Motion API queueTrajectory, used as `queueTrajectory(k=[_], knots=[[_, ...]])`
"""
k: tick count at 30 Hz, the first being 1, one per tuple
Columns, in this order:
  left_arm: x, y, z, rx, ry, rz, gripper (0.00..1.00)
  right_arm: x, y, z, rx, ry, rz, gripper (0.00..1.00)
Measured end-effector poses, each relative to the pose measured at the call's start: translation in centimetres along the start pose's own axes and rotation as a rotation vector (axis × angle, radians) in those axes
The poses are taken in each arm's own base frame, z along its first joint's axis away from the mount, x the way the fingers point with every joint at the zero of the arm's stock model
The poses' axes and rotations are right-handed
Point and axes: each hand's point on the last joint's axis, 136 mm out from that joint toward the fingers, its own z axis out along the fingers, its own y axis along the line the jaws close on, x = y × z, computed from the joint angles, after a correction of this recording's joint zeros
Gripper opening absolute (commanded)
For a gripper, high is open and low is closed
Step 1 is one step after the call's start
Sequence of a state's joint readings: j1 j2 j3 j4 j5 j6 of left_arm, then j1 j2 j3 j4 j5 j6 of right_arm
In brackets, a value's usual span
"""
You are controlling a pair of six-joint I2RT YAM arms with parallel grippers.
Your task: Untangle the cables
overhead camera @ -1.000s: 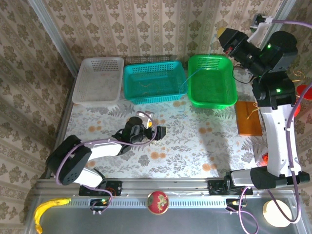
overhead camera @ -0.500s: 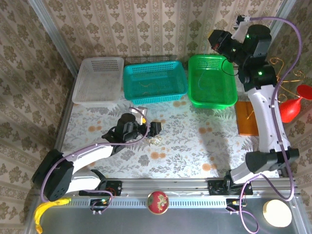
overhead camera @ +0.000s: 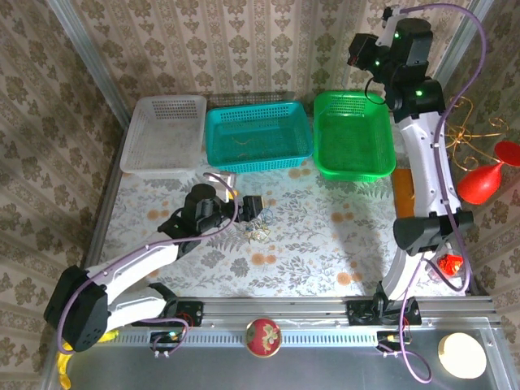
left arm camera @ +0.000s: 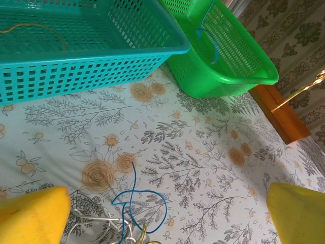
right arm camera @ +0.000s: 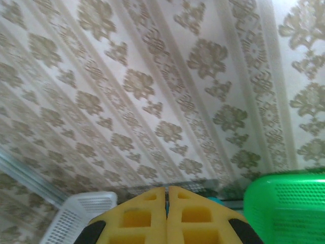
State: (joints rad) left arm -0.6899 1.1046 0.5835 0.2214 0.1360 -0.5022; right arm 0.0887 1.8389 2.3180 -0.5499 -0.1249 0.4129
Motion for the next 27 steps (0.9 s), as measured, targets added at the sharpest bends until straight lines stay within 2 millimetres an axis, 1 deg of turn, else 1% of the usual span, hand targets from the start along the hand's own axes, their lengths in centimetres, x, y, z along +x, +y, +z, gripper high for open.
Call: queueTrajectory(k=[3,6,17,20,21,23,27], knots=[[0.0,0.4,-0.1,-0.010,0.004,-0.006,1.00,1.6,-1.4,1.6,0.045,0.038,-0.020,0.00],[-0.1,0.7,-0.1,-0.015,0.002,-0.010,1.00,2.5,-2.3,2.4,0.078,0.060,-0.040,0.00],[-0.1,0.7,-0.1,-0.007,0.005,-0.020,1.00,2.0,-3.4,2.2,0.141,0.039,-0.108,0.00],[-0.1,0.7,-0.1,-0.007,0.007,-0.028,1.00,2.4,-3.7,2.3,0.149,0.050,-0.117,0.00],[-0.1,0.8,-0.1,-0.007,0.008,-0.029,1.00,2.7,-3.8,2.5,0.151,0.056,-0.117,0.00],[-0.1,0.7,-0.1,-0.007,0.008,-0.035,1.00,3.9,-4.4,2.9,0.162,0.086,-0.117,0.00],[-0.1,0.7,-0.1,-0.006,0.007,-0.040,1.00,7.3,-6.4,3.9,0.207,0.166,-0.113,0.01]])
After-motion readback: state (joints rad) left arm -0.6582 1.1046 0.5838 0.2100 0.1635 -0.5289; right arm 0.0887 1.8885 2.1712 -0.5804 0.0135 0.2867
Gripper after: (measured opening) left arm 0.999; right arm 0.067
